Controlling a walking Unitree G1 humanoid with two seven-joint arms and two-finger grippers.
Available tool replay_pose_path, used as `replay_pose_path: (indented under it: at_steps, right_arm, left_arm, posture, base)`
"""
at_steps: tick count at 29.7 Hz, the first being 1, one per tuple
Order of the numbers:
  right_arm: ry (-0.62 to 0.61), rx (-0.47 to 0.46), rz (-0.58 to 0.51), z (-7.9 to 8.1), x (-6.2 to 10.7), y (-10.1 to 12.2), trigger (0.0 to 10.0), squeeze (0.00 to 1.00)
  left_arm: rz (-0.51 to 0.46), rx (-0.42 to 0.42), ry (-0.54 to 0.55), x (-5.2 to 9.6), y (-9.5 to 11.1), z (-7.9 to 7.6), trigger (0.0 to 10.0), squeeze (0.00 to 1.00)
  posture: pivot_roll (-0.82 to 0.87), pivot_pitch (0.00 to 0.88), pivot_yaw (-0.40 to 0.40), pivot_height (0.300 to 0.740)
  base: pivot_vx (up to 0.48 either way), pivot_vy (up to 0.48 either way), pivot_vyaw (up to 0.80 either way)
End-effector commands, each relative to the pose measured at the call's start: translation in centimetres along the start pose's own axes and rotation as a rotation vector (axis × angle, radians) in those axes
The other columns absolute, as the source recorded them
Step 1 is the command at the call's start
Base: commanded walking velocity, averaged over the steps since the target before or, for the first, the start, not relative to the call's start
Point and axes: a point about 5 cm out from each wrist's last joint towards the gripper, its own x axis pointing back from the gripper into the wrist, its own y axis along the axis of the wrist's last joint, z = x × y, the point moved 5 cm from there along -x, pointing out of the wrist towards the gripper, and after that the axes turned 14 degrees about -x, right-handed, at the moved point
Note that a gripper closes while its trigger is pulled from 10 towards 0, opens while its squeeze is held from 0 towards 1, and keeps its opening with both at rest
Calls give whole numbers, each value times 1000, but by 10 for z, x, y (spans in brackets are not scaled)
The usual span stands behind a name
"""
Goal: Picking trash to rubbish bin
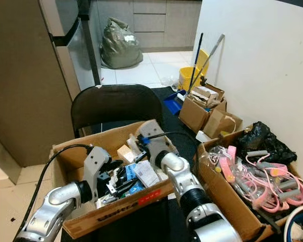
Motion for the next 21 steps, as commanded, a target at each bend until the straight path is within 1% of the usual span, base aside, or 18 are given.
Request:
replay_pose_path:
  at_steps: [1,2,5,8,11,14,19,20,21]
  right_arm:
    - [24,27,38,5,-1,-9,10000,0]
    - [33,33,49,8,-2,-11,10000,0]
    - [30,42,64,9,-4,-15,10000,0]
    - [7,46,68,6,-6,-15,10000,0]
    - [-34,41,61,-1,-7,-12,10000,0]
    - [-45,40,57,-3,-7,-11,10000,0]
    - [-65,32,36,-4,-8,-7,10000,0]
    - [-68,8,30,-5,-9,-6,10000,204]
    - [-83,-24,15,-7,-10,-3,10000,1000]
  left_arm:
    - [20,-4,16,6,-2,5,10000,0]
    - [28,-1,18,7,-4,5,10000,0]
    - [42,6,13,9,-7,4,10000,0]
    - [63,25,21,12,-12,3,10000,0]
    - [79,37,36,15,-16,5,10000,0]
    - [93,41,28,16,-20,2,10000,0]
    - [96,39,21,16,-21,-1,10000,0]
    - [95,41,20,16,-21,-2,10000,0]
    - [94,43,21,16,-20,-3,10000,0]
  posture:
    - [-29,47,-61,740]
    - [-29,50,-62,740]
    - [-30,51,-62,740]
    - [-30,55,-62,740]
    - [-30,59,-63,740]
    - [-30,60,-64,740]
    - [-30,62,-65,740]
    - [-30,64,-66,740]
    - [-30,64,-66,740]
  base:
    - [0,0,0]
    - [0,0,0]
    - [0,0,0]
    - [0,0,0]
    - [0,0,0]
    - [0,0,0]
    - [0,0,0]
    - [0,0,0]
    - [0,0,0]
